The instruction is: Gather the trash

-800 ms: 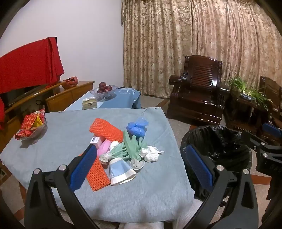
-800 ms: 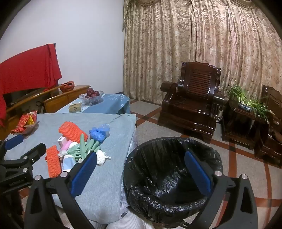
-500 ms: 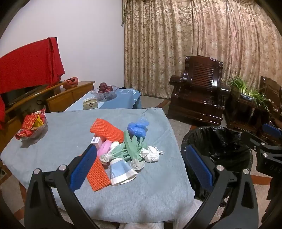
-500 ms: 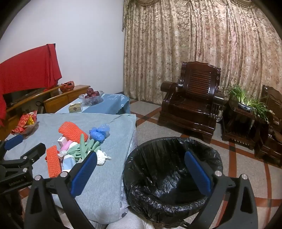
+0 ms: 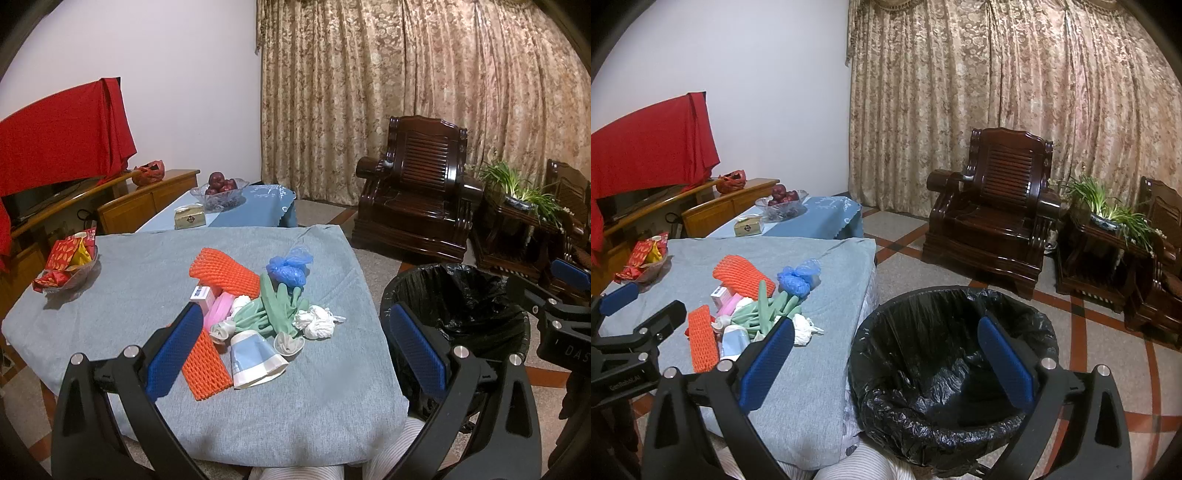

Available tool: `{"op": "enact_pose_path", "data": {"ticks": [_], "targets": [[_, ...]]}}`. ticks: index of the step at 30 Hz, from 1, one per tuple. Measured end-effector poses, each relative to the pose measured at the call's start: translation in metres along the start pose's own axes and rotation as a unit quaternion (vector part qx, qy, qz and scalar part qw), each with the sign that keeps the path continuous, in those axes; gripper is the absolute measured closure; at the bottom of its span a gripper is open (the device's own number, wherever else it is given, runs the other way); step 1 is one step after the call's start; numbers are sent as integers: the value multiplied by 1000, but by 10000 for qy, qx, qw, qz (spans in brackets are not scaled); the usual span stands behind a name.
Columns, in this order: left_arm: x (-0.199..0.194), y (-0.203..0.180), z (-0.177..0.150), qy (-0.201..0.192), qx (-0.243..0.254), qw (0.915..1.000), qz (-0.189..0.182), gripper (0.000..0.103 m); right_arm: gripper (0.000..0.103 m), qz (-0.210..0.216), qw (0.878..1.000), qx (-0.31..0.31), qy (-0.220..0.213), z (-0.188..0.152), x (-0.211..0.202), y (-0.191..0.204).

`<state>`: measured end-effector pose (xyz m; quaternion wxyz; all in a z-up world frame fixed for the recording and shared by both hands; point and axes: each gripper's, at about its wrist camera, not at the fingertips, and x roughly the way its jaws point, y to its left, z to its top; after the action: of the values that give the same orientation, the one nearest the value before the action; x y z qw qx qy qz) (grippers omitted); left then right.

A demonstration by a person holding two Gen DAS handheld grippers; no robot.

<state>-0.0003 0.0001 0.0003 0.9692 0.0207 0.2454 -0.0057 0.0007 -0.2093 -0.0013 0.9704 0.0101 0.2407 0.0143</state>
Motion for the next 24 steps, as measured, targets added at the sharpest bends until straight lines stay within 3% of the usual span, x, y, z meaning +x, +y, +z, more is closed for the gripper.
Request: {"op": "enact_pose_path", "data": {"ticks": [24], "targets": [[0,0,0,7,-3,10000,11,5,6,-1,10000,4,5,1,1,1]]}}
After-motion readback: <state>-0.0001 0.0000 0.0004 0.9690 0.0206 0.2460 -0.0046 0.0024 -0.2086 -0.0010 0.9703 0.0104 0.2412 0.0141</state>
